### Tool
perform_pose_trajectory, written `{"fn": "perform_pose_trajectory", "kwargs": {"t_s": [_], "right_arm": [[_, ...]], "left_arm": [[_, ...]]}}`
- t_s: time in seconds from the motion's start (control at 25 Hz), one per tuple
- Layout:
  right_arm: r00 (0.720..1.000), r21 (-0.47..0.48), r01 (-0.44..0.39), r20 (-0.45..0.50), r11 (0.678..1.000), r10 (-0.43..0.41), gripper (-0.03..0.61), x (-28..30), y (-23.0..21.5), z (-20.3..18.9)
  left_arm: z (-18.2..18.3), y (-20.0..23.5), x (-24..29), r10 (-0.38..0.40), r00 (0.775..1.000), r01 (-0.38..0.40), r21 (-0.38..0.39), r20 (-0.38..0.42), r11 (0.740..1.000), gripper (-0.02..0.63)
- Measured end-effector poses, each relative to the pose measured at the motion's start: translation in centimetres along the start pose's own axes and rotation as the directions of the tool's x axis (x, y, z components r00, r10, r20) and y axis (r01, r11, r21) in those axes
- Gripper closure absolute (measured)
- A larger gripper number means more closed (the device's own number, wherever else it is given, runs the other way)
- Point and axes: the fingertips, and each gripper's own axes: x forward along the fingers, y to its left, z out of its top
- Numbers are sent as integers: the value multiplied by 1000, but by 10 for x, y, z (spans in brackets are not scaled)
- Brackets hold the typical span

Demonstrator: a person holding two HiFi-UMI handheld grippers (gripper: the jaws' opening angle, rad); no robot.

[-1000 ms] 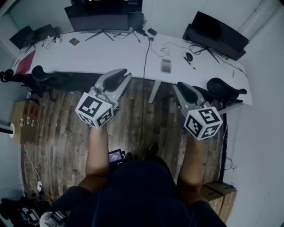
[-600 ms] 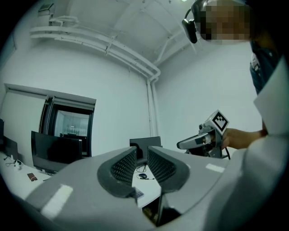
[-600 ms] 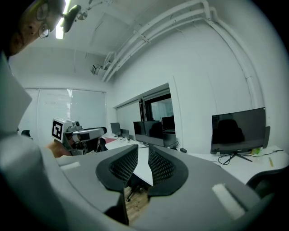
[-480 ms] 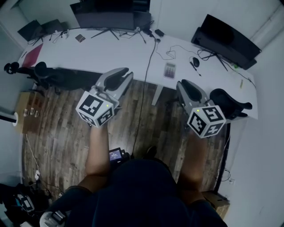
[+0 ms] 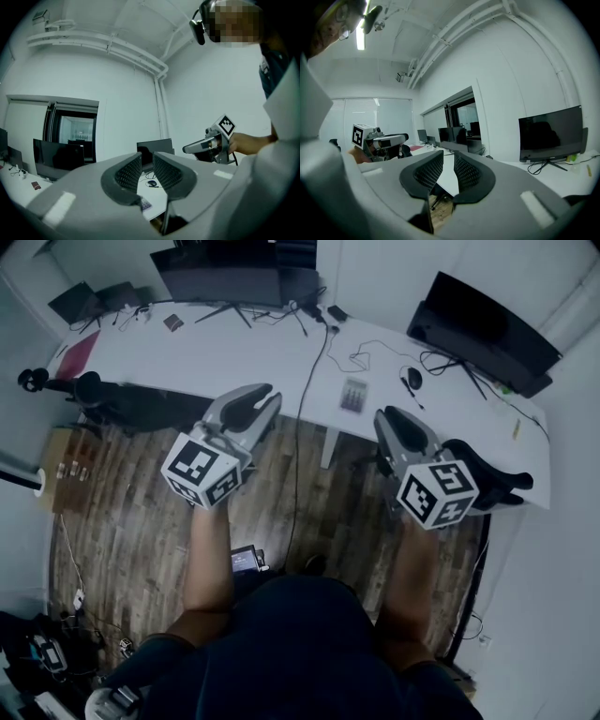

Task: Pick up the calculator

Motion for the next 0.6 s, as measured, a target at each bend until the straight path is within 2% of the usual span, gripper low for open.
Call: {"fn": "perform_pose_trajectory", "kwargs": {"t_s": [0.32, 0.6], "right_arm": [[999, 27, 31, 13, 999, -32, 505, -20, -44, -1], [995, 56, 98, -3, 994, -98, 505, -32, -71, -12]], "left_arm": [[2, -26, 45, -47, 999, 47, 17, -18, 999, 543], [-8, -36, 84, -126, 992, 126, 1, -28, 992, 543]]}}
